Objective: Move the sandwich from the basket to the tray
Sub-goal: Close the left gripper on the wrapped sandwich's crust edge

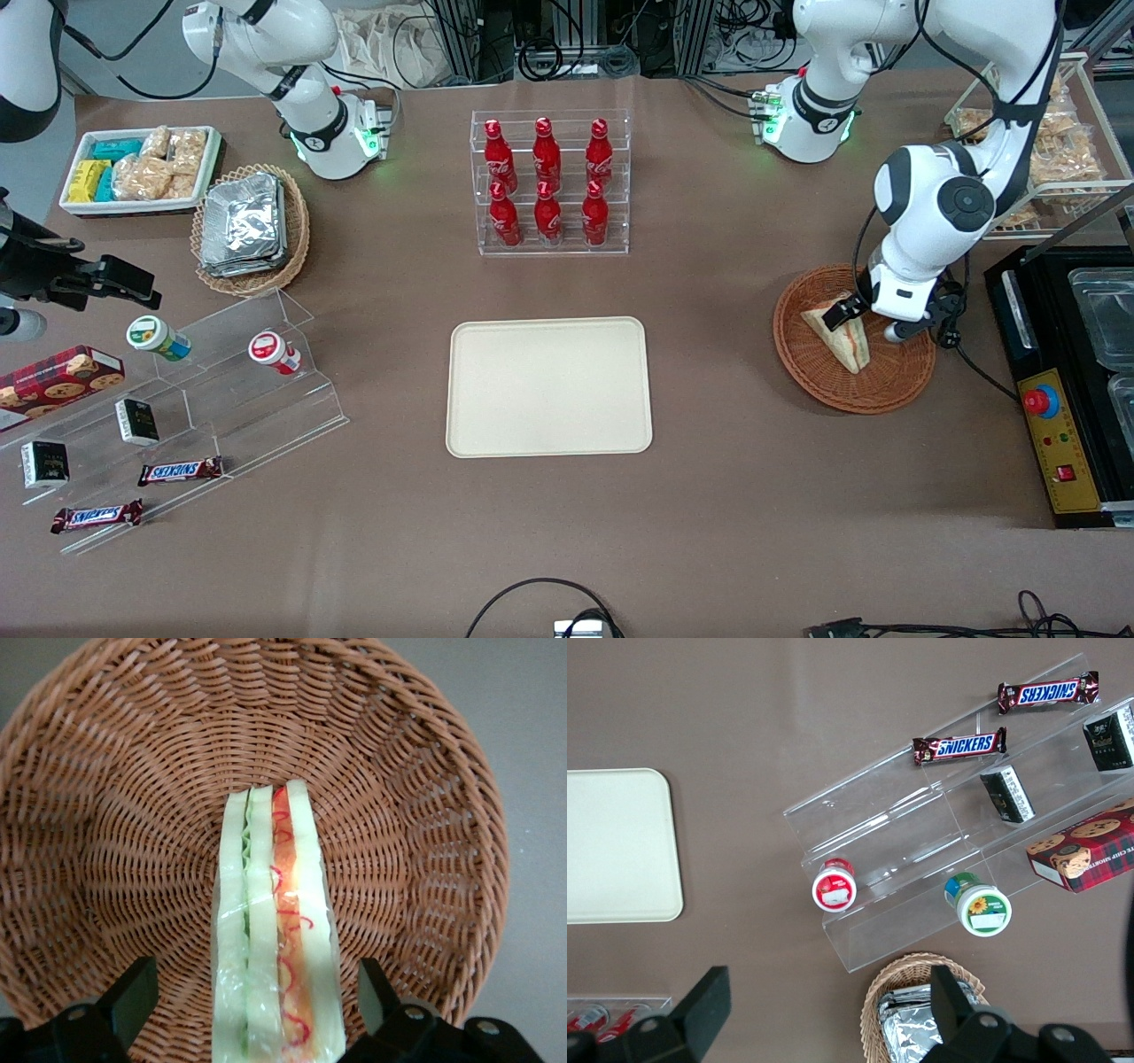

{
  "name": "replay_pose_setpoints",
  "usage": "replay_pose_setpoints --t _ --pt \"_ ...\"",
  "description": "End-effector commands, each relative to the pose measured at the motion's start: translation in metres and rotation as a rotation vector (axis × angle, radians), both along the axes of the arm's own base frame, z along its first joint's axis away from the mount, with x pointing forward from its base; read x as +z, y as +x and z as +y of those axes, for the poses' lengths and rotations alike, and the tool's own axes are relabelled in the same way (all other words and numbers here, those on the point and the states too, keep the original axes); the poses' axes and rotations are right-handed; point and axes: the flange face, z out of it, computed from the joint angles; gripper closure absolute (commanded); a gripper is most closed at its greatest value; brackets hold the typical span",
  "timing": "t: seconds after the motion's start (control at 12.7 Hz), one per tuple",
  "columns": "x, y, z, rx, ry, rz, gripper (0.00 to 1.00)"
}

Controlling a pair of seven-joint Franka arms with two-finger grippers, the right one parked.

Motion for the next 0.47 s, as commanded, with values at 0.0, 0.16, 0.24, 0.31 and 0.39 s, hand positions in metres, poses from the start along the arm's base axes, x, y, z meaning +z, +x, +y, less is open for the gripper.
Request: replay_pose_setpoints --t 0.0,0.16,0.24,0.31,0.39 --pt "-0.0138 -0.0041 -0.0006 0.030 -0.006 -0.013 0.00" --pt "-0.0189 -0.0075 -0.0017 0.041 -0.007 -0.021 0.22" --pt "-0.0204 -0.0081 -0.0030 0.040 -0.007 -0.021 0.51" --pt "-0.0204 -0.0081 -0.0031 0.041 -0.007 -0.021 0.71" --pt "-0.0191 -0.0080 -0.0045 0.046 -0.008 -0.022 0.80"
